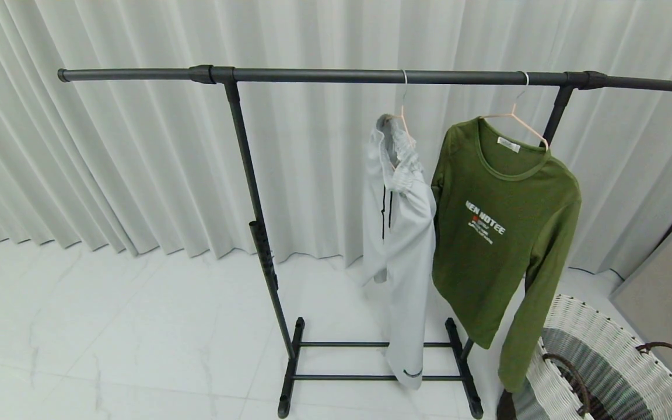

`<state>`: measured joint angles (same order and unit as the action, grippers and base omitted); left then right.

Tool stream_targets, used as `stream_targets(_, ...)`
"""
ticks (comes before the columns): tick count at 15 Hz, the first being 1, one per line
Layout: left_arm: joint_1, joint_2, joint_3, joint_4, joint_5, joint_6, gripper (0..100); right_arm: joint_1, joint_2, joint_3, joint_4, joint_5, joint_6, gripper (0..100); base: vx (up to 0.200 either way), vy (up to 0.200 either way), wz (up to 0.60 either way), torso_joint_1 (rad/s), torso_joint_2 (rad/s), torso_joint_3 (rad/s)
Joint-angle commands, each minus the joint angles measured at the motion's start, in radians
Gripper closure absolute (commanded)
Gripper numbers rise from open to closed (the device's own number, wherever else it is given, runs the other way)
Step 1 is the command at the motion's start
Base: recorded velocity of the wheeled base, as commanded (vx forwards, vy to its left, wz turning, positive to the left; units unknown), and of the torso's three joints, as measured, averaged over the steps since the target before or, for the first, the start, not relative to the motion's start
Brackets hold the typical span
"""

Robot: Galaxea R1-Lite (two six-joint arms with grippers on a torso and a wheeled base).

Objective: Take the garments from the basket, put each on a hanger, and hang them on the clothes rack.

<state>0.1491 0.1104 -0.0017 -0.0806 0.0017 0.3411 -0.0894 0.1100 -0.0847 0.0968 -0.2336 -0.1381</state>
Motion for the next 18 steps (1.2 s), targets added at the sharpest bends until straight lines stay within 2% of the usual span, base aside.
stream_targets(1,0.001,-0.015,0.002,-0.001,0.008,-0.008,0,0.0,-0.013,0.026,-0.012,-0.001,0.0,0,0.0,0.0,0.0,0.0,0.0,0.0)
stream_targets(2,0.001,-0.015,0.002,-0.001,0.001,-0.007,0,0.0,-0.015,0.036,-0.034,0.002,0.003,0,0.0,0.0,0.0,0.0,0.0,0.0)
stream_targets(4,0.001,-0.015,0.002,0.002,-0.123,-0.011,0,0.0,-0.015,0.054,-0.069,-0.001,0.003,0,0.0,0.0,0.0,0.0,0.0,0.0)
stream_targets(6,0.001,-0.014,0.002,0.03,-0.249,-0.091,0,0.0,-0.015,0.085,-0.186,0.002,0.003,0,0.0,0.0,0.0,0.0,0.0,0.0)
stream_targets(7,0.001,-0.012,0.002,0.038,-0.302,-0.111,0,0.0,-0.015,0.085,-0.19,0.0,0.006,0,0.0,0.0,0.0,0.0,0.0,0.0)
stream_targets(9,0.0,-0.014,-0.003,0.055,-0.313,-0.142,0,0.0,-0.015,0.085,-0.192,0.0,0.008,0,0.0,0.0,0.0,0.0,0.0,0.0)
stream_targets(10,-0.043,-0.011,-0.003,0.055,-0.319,-0.195,0,0.0,-0.015,0.085,-0.186,0.034,0.006,0,0.0,0.0,0.0,0.0,0.0,0.0)
stream_targets(11,-0.095,-0.011,-0.003,0.055,-0.319,-0.251,0,0.0,-0.015,0.085,-0.184,0.103,0.005,0,0.0,0.0,0.0,0.0,0.0,0.0)
stream_targets(13,-0.172,-0.018,-0.003,0.055,-0.316,-0.267,0,0.0,-0.013,0.085,-0.18,0.203,-0.002,0,0.0,0.0,0.0,0.0,0.0,0.0)
stream_targets(15,-0.152,-0.107,-0.003,0.055,-0.313,-0.26,0,0.0,-0.015,0.085,-0.178,0.223,-0.003,0,0.0,0.0,0.0,0.0,0.0,0.0)
stream_targets(16,-0.145,-0.11,-0.001,0.051,-0.249,-0.235,0,0.0,-0.015,0.085,-0.178,0.226,-0.008,0,0.0,0.0,0.0,0.0,0.0,0.0)
stream_targets(17,-0.146,-0.11,0.0,0.048,-0.049,-0.217,0,0.0,-0.015,0.085,-0.197,0.224,-0.005,0,0.0,0.0,0.0,0.0,0.0,0.0)
stream_targets(18,-0.146,-0.11,0.002,0.048,0.067,-0.24,0,0.0,-0.015,0.085,-0.197,0.224,0.003,0,0.0,0.0,0.0,0.0,0.0,0.0)
